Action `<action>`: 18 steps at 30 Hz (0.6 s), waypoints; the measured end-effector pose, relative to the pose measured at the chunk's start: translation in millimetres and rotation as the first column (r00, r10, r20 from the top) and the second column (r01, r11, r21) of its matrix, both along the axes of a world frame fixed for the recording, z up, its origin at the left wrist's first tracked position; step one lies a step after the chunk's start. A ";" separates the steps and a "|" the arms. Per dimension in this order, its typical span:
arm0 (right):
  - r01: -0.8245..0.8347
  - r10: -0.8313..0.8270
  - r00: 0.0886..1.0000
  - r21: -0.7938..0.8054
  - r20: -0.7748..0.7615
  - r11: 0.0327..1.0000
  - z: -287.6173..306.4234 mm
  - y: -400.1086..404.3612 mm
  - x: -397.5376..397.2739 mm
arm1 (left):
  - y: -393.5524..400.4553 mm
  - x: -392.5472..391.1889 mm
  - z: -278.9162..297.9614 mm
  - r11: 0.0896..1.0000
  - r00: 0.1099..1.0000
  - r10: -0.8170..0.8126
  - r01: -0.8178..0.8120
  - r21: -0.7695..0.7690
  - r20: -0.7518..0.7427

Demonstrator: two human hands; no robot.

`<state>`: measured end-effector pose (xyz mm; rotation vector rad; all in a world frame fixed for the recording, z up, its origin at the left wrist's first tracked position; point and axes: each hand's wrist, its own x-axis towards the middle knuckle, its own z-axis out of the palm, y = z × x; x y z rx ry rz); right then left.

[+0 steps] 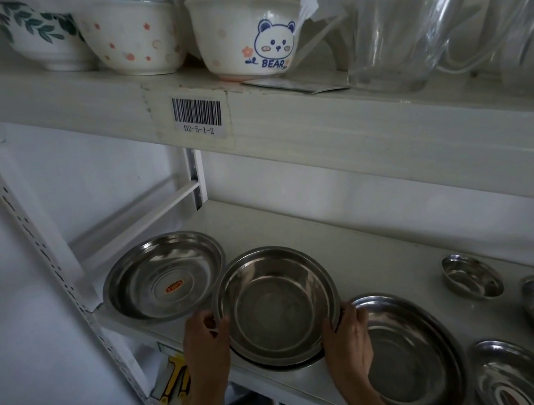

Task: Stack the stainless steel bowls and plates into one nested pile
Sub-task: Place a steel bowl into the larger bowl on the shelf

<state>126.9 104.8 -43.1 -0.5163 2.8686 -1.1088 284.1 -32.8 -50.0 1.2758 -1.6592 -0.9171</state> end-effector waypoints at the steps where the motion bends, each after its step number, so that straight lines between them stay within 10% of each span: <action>1: 0.002 -0.002 1.000 0.000 -0.004 1.000 -0.6 -0.1 0.1 | -0.7 0.3 -2.0 1.000 1.000 0.000 0.000 0.008 0.013; 18: -0.009 0.009 1.000 -0.018 -0.020 1.000 -4.4 4.6 -2.3 | 0.3 -3.4 -11.0 0.989 1.000 -0.003 0.006 0.146 -0.027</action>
